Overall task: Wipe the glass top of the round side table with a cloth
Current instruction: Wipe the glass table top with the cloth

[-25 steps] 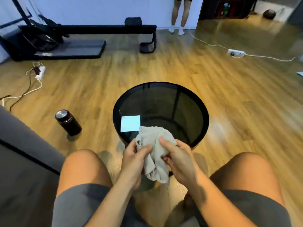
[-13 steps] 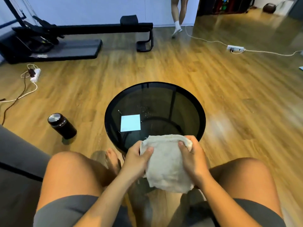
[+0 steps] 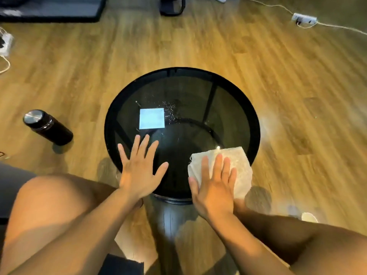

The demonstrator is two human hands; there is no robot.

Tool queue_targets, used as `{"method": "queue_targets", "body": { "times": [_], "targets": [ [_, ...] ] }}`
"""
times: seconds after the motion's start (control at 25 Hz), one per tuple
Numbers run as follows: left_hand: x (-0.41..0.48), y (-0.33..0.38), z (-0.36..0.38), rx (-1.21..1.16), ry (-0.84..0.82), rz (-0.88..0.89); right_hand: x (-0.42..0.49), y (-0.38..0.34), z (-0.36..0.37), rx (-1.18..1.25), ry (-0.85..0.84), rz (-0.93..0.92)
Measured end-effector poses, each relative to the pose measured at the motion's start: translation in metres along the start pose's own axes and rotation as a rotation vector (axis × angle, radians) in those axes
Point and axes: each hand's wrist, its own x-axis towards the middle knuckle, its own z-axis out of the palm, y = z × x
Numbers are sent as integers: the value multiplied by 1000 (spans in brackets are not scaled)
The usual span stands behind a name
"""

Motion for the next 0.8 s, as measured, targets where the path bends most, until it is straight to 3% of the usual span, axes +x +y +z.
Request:
{"method": "queue_targets", "body": {
  "times": [0.08, 0.24, 0.52, 0.6, 0.8],
  "targets": [
    [-5, -5, 9, 43, -38, 8, 26, 16, -4, -74, 8, -15],
    [1, -4, 11, -81, -38, -137, 86, 42, -20, -188, -73, -15],
    [1, -2, 13, 134, -50, 2, 176, 69, -39, -24, 88, 88],
    [1, -2, 11, 152, -35, 75, 181, 80, -48, 59, 177, 126],
    [1, -5, 9, 76, 22, 82, 128, 86, -38, -33, 110, 78]
  ]
}}
